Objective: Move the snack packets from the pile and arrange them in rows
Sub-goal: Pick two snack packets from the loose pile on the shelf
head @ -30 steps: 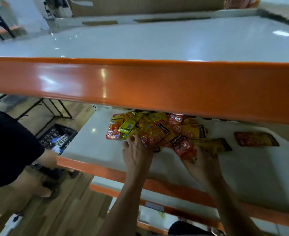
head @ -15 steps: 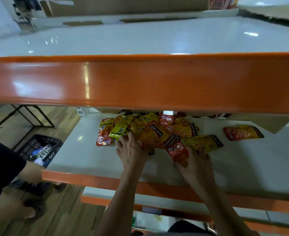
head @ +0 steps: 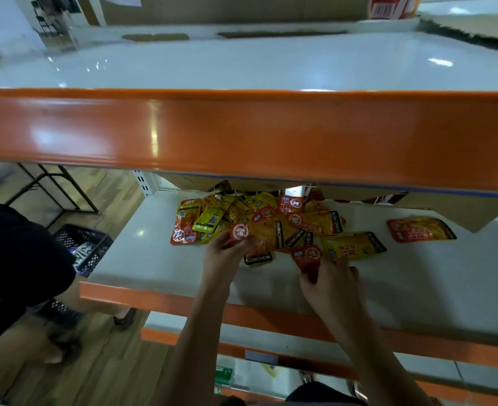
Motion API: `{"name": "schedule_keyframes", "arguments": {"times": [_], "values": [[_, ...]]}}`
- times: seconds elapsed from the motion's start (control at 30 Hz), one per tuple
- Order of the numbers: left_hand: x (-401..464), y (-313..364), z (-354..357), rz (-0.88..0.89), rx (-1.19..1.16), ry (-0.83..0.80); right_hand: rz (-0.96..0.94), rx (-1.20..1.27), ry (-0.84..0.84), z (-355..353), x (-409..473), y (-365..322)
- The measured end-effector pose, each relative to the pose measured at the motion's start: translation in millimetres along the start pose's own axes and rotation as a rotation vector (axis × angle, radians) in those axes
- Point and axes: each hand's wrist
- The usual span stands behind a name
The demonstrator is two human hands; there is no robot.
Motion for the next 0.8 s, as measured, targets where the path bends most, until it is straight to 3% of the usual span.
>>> {"name": "schedule_keyframes", "arguments": {"times": [0.17,0.27,0.37,0.43,0.57,0.8], "values": [[-10,7,1,-0.131,-0.261,-0.068,-0.032,0.231,0.053,-18,2,10],[-13,3,5,-0.17,-0.29,-0.091,-0.019,0.51,0.264,-18,3,26],[-17,3,12,-0.207,-0.293,-0.088,0.341,1.222,0.053,-17,12,36],[-19,3,17,-0.269,-0.291,-0.091,0.425,1.441,-0.066,-25,15,43],[-21,5,28,-0.414,-0.298,-0.168,0.398,1.575,-0.103,-35,11,51],[-26,8,42,-0.355,-0.236,-0.434,0.376,1.485,0.022,-43,0,65]]}}
Point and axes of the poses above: each hand's wrist, its own x-axis towards the middle knuckle, its own z-axis out of the palm, y = z × x, and after that the axes turned 8 degrees about -z, right-handed
